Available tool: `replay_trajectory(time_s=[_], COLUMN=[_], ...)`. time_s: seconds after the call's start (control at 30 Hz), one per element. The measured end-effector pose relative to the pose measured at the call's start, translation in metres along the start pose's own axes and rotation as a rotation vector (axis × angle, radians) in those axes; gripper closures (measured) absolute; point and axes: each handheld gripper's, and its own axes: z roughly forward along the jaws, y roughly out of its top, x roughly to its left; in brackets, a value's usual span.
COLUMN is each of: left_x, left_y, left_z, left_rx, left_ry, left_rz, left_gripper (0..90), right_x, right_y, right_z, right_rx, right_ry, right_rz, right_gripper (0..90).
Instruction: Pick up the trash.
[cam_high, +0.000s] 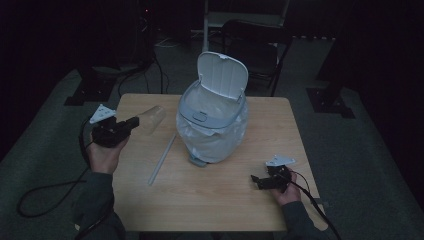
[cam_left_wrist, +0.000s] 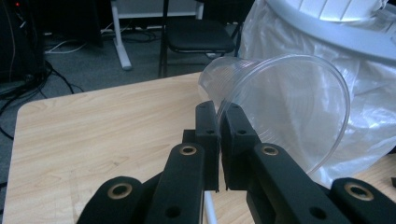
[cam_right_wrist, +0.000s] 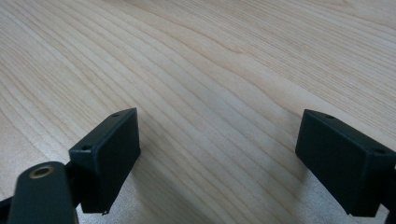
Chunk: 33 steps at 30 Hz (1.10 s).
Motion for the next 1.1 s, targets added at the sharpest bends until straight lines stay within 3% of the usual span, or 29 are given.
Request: replay_trajectory(time_s=[1.1], left_x=[-0.027], left_y=[0.05], left_z=[0.004], left_rx=[-0.104], left_ry=[-0.08], left_rz=[0.041], left_gripper=[87.6], right_x=[0.0], right_y=[0.0], right_z=[0.0], right_rx=[0.0], right_ry=[0.0], right_rz=[0.001], right_gripper=[12.9])
